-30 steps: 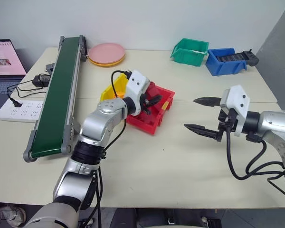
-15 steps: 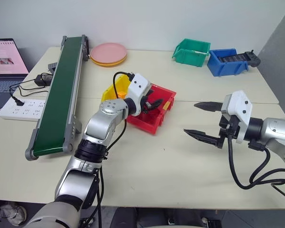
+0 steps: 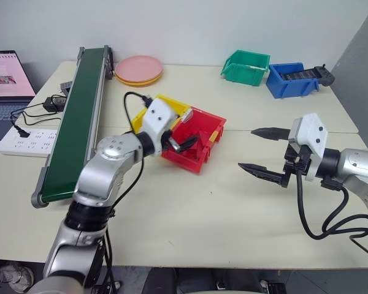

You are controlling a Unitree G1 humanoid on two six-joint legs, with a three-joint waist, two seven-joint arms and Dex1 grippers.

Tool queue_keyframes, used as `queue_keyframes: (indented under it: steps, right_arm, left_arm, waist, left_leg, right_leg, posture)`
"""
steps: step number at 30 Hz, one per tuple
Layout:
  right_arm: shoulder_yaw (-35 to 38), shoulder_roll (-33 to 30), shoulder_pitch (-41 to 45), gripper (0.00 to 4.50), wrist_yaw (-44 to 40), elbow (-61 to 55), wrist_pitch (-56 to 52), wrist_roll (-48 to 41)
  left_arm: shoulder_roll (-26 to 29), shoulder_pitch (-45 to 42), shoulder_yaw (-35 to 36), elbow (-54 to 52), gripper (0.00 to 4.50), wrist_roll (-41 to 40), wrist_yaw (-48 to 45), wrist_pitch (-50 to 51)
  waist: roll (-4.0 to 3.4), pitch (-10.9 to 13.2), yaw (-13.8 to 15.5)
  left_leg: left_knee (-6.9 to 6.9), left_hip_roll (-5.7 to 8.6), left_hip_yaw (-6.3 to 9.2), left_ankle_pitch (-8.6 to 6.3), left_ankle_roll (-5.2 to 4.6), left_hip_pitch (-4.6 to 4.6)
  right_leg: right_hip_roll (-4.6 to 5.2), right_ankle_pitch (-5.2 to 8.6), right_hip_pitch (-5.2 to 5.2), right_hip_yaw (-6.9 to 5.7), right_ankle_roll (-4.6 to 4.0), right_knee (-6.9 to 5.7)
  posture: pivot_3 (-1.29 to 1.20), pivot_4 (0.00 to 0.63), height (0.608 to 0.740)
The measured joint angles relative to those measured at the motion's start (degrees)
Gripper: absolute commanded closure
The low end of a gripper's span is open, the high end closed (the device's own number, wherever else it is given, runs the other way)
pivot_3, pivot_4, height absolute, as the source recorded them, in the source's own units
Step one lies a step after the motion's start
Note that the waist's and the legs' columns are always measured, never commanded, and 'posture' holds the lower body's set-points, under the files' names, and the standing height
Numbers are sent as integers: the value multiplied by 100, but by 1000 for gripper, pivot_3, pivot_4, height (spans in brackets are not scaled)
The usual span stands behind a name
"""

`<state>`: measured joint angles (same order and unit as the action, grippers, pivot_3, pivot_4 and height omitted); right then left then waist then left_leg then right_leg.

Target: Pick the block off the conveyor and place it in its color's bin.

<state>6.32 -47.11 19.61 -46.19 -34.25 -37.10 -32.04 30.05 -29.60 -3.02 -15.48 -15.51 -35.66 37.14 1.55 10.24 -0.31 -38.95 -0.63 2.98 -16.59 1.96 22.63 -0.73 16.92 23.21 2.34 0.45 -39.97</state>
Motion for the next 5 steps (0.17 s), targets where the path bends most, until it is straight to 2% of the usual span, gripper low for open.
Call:
queue_keyframes:
  steps: [5]
  right_arm:
    - [-337, 328, -170, 0, -103, 405, 797, 427]
  left_arm:
    - [238, 1277, 779, -596, 12, -121, 144, 54]
  waist:
    - [-1, 0, -16]
  left_leg:
    - [2, -3, -2, 0, 0, -2]
  right_leg:
    - [0, 1, -1, 3, 0, 3]
  posture:
    - [0, 150, 740]
